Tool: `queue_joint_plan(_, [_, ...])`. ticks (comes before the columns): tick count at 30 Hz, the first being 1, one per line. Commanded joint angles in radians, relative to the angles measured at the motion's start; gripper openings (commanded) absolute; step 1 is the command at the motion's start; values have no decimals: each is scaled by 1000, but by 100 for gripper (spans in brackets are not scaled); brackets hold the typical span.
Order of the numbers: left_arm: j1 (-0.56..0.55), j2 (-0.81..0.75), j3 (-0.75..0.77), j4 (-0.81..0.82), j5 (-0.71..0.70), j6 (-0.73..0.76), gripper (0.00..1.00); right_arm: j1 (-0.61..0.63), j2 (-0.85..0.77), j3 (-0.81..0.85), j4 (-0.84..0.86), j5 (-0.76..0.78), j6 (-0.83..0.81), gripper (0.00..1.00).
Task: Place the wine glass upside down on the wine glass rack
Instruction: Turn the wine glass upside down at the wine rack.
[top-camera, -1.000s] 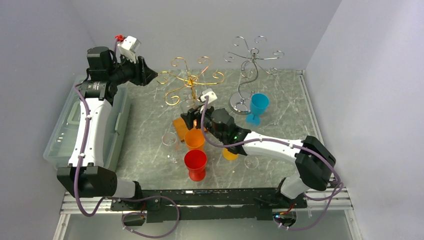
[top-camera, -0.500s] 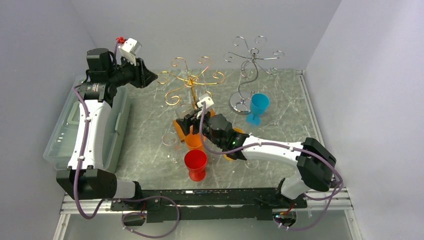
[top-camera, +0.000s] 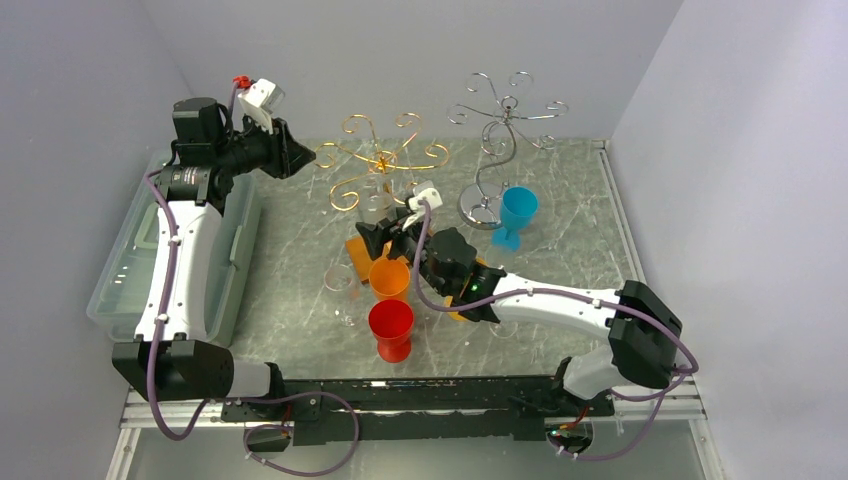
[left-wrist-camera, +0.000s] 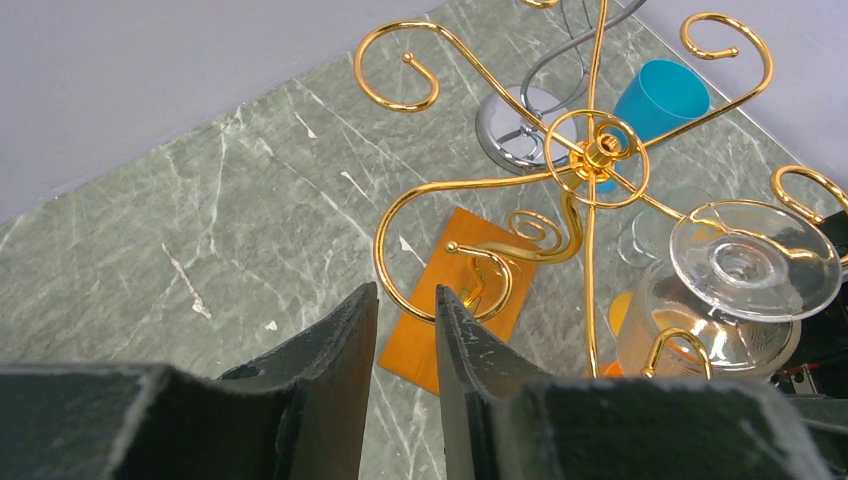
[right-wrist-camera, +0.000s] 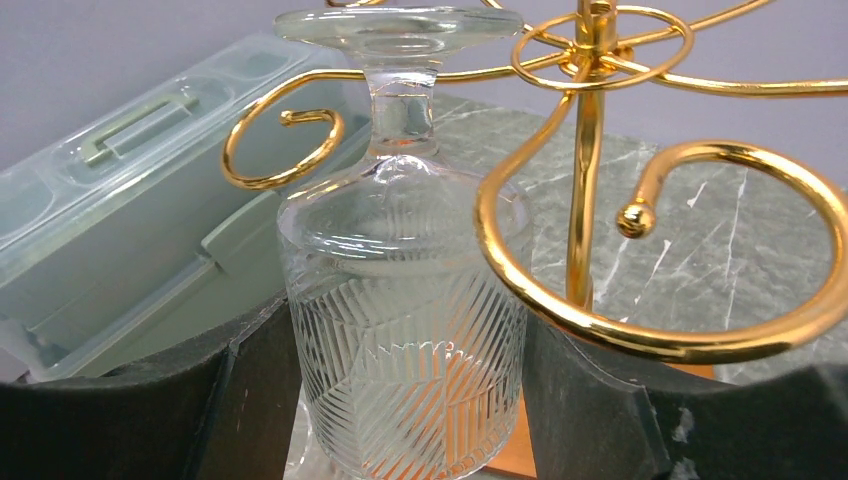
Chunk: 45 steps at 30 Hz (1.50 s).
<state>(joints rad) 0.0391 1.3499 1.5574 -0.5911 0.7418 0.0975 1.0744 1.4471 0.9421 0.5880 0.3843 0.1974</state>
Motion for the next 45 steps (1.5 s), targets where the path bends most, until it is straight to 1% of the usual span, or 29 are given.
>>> queue_joint_plan(1, [1, -35, -1, 7, 34, 21, 33, 6, -16, 67, 120, -3, -34, 10])
queue_joint_plan(8, [1, -37, 6, -4, 39, 26, 34, -31, 12, 83, 100, -67, -42, 10])
queue_joint_plan(13, [1, -33, 10, -3, 48, 22, 33, -47, 30, 97, 91, -127, -85, 10])
queue_joint_plan(18, [1, -29, 12, -4, 58, 22, 33, -51, 66, 128, 80, -153, -110, 10])
queue_joint_plan(21, [0, -28, 12, -6, 70, 23, 32, -50, 84, 132, 99, -155, -103, 10])
queue_joint_plan(27, [-10, -20, 5, -13, 90, 36, 27, -46, 92, 97, 167, -123, -36, 10])
queue_joint_plan(34, [-20, -18, 6, -31, 92, 49, 26, -32, 133, 107, 243, -89, -21, 9])
queue_joint_plan(41, [-22, -24, 17, -54, 90, 70, 26, -28, 207, 144, 219, -142, -46, 9])
queue_joint_plan(45, [-24, -27, 14, -58, 91, 76, 26, -28, 223, 143, 233, -145, -63, 9])
